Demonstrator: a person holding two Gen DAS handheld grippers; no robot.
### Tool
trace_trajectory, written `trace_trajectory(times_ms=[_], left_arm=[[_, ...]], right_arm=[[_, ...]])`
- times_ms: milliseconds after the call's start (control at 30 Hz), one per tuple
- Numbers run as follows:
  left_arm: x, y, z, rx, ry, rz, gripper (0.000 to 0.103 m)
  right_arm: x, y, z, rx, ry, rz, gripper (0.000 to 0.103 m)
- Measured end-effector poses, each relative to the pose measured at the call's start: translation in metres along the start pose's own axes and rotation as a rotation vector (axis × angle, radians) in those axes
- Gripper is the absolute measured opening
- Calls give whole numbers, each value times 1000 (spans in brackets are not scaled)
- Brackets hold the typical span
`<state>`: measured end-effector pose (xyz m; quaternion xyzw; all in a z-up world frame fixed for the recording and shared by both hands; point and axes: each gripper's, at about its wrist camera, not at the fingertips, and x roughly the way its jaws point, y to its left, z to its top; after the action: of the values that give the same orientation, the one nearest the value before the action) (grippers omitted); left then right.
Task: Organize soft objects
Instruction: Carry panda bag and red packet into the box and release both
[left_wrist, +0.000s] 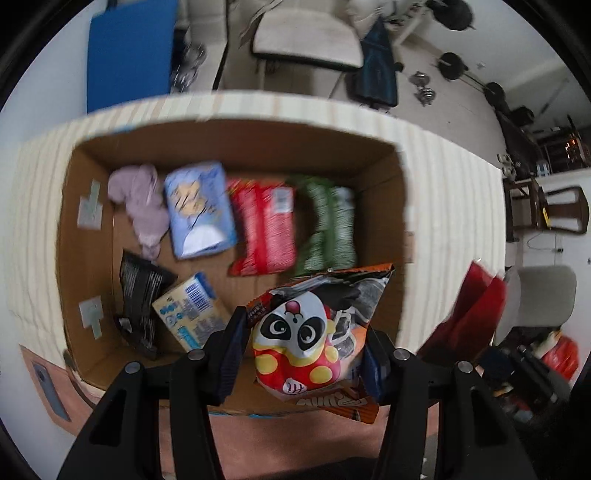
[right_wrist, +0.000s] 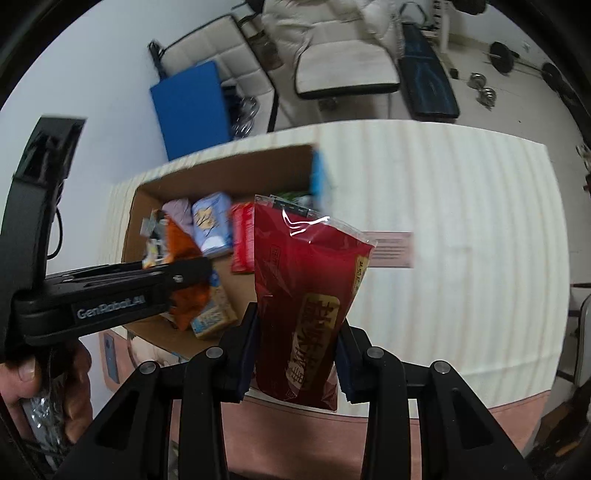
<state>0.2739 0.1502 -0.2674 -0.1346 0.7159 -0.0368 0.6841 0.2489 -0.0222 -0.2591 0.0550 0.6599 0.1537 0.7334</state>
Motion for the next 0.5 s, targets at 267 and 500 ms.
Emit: trace_trajectory(times_ms=[267,500], left_arm=[[56,32,14,-64,159,-73,53],[73,33,16,-31,220,-13,69]], right_arm=[[76,39,-6,8,108,-76,39],[120,39,-5,9,180,-152,57]])
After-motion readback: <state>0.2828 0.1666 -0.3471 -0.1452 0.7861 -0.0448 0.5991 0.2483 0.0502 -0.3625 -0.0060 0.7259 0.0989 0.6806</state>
